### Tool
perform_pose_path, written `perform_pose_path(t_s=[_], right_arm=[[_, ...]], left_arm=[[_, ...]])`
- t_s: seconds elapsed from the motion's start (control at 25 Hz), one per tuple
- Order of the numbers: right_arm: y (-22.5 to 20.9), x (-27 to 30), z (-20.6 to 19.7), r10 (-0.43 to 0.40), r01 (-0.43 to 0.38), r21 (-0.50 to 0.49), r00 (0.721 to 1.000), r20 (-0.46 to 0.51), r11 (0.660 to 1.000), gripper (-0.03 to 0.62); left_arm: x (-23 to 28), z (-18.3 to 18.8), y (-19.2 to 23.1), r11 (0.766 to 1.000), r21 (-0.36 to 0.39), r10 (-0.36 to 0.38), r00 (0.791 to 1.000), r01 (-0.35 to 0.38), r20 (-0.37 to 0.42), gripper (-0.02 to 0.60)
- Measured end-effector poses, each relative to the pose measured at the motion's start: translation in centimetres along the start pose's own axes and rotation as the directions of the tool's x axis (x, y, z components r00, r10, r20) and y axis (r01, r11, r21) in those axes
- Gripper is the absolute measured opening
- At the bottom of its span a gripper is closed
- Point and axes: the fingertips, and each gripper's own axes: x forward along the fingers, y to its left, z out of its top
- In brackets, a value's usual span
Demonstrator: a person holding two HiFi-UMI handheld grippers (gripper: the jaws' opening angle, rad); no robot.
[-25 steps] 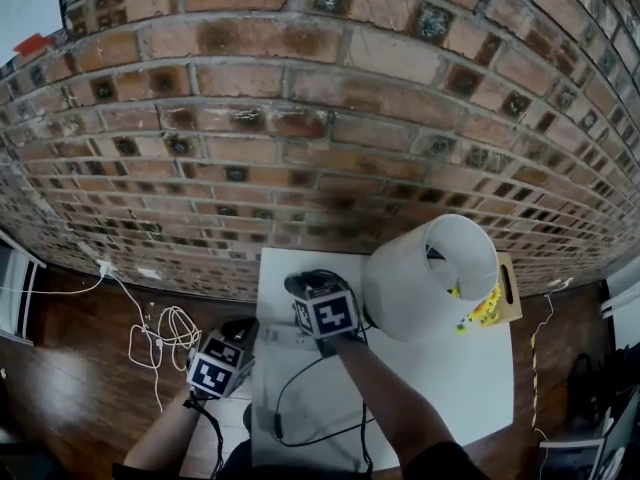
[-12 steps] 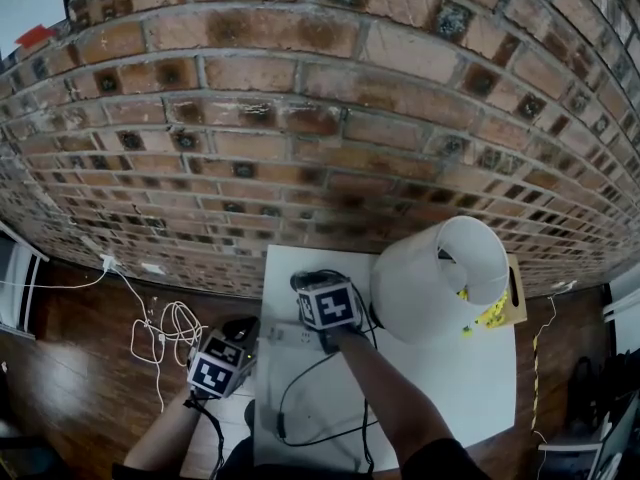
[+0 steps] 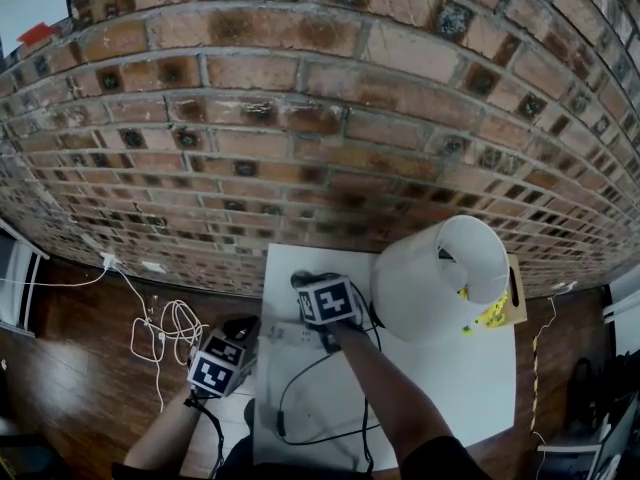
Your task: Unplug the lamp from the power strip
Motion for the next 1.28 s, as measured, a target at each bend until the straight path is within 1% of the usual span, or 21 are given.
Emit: perform_pose_path(t_s=[0.08, 0.28, 0.4, 0.48, 0.6, 0.68, 0.8, 0.92, 0.96, 1.04, 1.12, 1.2, 1.28], right_arm=[[-0.3, 0.1, -0.1, -0.006, 0.006, 0.01, 1.0, -0.005, 1.0, 0.13], [-0.5, 0.4, -1.2, -0.013, 0.013, 0.008, 0.997, -0.072, 1.0, 0.129], [-0.7, 0.7, -1.8, -0.004, 0.011, 0.063, 0.996, -0.094, 0.998, 0.129], [-1.0, 0.7, -1.7, -0.003, 0.013, 0.112, 0.996, -0.088, 0.994, 0.13], [-1.8, 0.6, -1.3, -0.041, 0.049, 0.153, 0.998, -0.054, 0.987, 0.129], [-2.4, 0.5, -1.5, -0.083, 0.089, 0.131, 0.995, -0.055, 0.987, 0.129], [-2.4, 0.3, -3.0, -0.142, 0.145, 0.008, 0.981, -0.128, 0.989, 0.129], [-1.5, 1.4, -2.6, -0.138, 0.123, -0.136, 0.985, -0.108, 0.983, 0.129], [-1.4, 1.6, -2.3, -0.136, 0.118, -0.164, 0.986, -0.102, 0.979, 0.129], [-1.2, 1.3, -2.3, -0.133, 0.114, -0.165, 0.985, -0.11, 0.98, 0.129], [-1.0, 0.9, -2.4, -0.123, 0.104, -0.156, 0.985, -0.118, 0.982, 0.129], [-0.4, 0.8, -2.7, -0.094, 0.075, -0.147, 0.987, -0.128, 0.986, 0.127], [0.2, 0.6, -2.6, -0.064, 0.049, -0.122, 0.991, -0.12, 0.991, 0.127]], left_arm=[[0.0, -0.1, -0.1, 1.0, 0.001, -0.002, 1.0, 0.002, 0.001, 0.008], [-0.1, 0.1, 0.0, 1.0, -0.002, 0.0, 1.0, 0.0, 0.002, 0.008], [-0.2, 0.2, -0.2, 1.0, -0.004, -0.008, 1.0, 0.008, 0.004, 0.008], [-0.3, 0.2, -0.1, 1.0, 0.001, -0.001, 1.0, 0.001, 0.007, 0.008], [-0.4, 0.1, 0.4, 1.0, 0.008, 0.02, 1.0, -0.02, 0.0, 0.008], [-0.4, -0.1, 0.5, 1.0, 0.007, 0.021, 1.0, -0.021, -0.004, 0.008], [-0.4, -0.1, 0.4, 1.0, 0.005, 0.021, 1.0, -0.021, -0.004, 0.009], [-0.5, 0.0, 0.5, 1.0, 0.003, 0.02, 1.0, -0.02, -0.001, 0.008], [-0.5, 0.0, 0.4, 1.0, 0.0, 0.014, 1.0, -0.014, 0.002, 0.008], [-0.5, 0.0, 0.2, 1.0, -0.006, 0.002, 1.0, -0.002, 0.002, 0.008], [-0.5, -0.1, 0.6, 1.0, -0.003, 0.014, 1.0, -0.014, -0.001, 0.009], [-0.5, -0.2, 1.1, 0.999, -0.005, 0.033, 0.999, -0.033, -0.001, 0.008], [-0.4, -0.1, 1.1, 0.999, -0.021, 0.032, 0.999, -0.032, 0.006, 0.008]])
